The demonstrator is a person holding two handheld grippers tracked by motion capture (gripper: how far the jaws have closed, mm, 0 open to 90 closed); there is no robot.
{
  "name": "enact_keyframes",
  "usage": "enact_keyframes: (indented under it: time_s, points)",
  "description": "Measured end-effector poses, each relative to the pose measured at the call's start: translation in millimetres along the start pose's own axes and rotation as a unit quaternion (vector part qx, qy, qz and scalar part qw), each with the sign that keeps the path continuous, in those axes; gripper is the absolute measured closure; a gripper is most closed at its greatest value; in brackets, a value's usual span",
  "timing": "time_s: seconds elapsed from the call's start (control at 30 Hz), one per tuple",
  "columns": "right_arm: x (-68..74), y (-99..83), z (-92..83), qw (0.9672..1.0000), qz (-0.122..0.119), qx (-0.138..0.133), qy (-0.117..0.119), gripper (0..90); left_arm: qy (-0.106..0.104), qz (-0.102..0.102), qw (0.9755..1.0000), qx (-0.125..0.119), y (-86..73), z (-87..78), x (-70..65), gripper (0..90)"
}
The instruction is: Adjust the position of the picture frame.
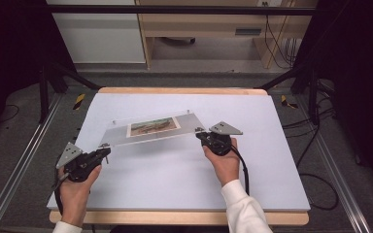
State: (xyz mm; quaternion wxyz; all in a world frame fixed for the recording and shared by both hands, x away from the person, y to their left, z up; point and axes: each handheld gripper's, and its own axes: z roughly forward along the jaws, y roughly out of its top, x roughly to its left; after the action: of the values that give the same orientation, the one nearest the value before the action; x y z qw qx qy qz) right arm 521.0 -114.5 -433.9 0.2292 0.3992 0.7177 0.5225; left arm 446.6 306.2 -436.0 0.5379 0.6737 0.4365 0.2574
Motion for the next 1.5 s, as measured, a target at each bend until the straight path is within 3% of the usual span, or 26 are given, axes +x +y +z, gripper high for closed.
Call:
enact_keyframes:
  time_s: [0.37, 0.6, 0.83, 1.17, 1.5]
  points:
    - [-29.4, 1.4, -46.2, 0.999, 0.006, -0.019, -0.041, 84.6, -0.048, 0.022, 0.9985, -0.008, 18.5, 41.6, -24.5, 82.9]
    - [-51.8, -2.8, -75.0, 0.9967, 0.018, -0.03, -0.073, 84.5, -0.084, 0.041, 0.9956, -0.01, 33.3, 78.5, -43.8, 82.9]
    - [-67.1, -14.1, -97.4, 0.9938, 0.033, -0.034, -0.1, 84.5, -0.106, 0.055, 0.9928, -0.007, 36.2, 99.6, -58.8, 82.9]
    - [-71.0, -24.5, -101.4, 0.9927, 0.043, -0.035, -0.107, 84.5, -0.108, 0.066, 0.992, -0.006, 32.9, 103.8, -63.3, 82.7]
    - [-68.5, -28.5, -87.5, 0.9932, 0.034, -0.033, -0.106, 84.2, -0.096, 0.06, 0.9935, -0.008, 25.4, 101.7, -55.9, 82.7]
